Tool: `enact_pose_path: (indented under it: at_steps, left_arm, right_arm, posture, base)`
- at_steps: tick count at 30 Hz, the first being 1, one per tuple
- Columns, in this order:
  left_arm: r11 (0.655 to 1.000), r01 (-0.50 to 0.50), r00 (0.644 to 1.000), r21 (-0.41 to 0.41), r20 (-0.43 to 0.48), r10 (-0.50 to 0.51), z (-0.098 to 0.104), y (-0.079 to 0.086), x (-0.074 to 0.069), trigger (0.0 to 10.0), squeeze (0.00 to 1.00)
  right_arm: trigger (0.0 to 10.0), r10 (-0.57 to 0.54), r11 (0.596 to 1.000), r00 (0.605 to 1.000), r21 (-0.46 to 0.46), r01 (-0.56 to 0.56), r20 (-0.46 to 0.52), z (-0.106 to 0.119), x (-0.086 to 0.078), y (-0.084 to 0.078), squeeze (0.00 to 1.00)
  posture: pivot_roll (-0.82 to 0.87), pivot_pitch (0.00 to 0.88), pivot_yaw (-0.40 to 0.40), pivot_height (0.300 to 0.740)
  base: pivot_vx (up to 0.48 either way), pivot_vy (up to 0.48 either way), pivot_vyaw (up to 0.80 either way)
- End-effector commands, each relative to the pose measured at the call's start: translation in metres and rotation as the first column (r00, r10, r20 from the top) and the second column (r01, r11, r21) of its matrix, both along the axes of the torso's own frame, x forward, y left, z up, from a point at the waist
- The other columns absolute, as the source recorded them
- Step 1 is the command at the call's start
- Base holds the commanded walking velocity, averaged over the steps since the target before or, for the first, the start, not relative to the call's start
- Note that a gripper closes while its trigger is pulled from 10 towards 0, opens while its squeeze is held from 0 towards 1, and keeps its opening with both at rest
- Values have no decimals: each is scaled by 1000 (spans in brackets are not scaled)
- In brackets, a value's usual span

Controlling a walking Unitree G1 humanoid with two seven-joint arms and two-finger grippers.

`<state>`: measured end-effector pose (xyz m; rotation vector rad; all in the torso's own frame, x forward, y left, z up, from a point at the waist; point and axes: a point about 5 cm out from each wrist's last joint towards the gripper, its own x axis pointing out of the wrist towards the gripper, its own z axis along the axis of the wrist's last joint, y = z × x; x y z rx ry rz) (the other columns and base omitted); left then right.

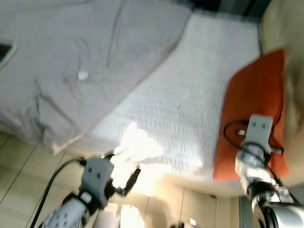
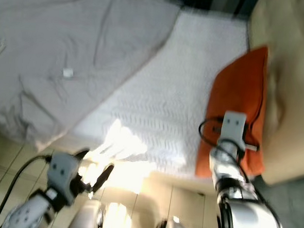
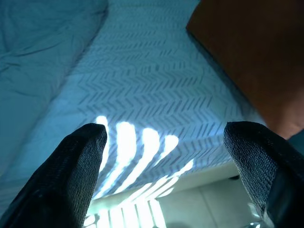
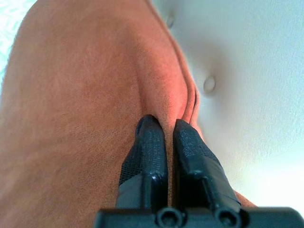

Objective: Clean up the room

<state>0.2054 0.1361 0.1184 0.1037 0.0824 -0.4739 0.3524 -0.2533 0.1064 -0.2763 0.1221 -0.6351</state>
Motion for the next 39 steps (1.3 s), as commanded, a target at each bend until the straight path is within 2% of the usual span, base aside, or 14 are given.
enact_pose_path:
  at_steps: [1,14,17,21,31,35,39]
  left_arm:
    - [1000,16,1000,3,-14,-16,-4,-5,-3,10000,0]
    - [1000,22,999,20,-26,-21,-9,-9,0,10000,0]
    - [999,46,999,-2,-24,-46,-7,-9,0,10000,0]
    - [998,48,999,35,-24,-47,-9,-7,2,10000,0]
    - [999,51,998,9,-32,-51,-9,-7,3,10000,0]
    - [998,59,998,28,-13,-59,-8,-8,2,10000,0]
    - [997,63,998,36,-9,-63,-6,-8,0,10000,0]
  right_arm:
    - [10000,-37,999,998,-14,37,50,13,1,-14,0]
    - [10000,-6,1000,999,11,6,42,9,2,-9,0]
    - [10000,-19,1000,999,-1,19,44,10,1,-10,0]
    - [10000,-48,999,998,-3,48,47,12,0,-14,0]
    - [10000,-51,999,997,-4,51,50,15,1,-17,0]
    - [10000,-50,999,997,5,50,52,15,1,-17,0]
    - [10000,-78,997,994,-7,79,83,21,1,-23,0]
  posture:
    - [68,324,-73,740]
    - [51,314,-73,740]
    - [56,309,-70,740]
    - [59,304,-68,740]
    - [61,289,-66,740]
    - [61,288,-66,740]
    - [69,298,-63,740]
  base:
    - [480,0,0]
    - [37,0,0]
    - [356,0,0]
    - [480,0,0]
    - [480,0,0]
    - [456,0,0]
    - [0,0,0]
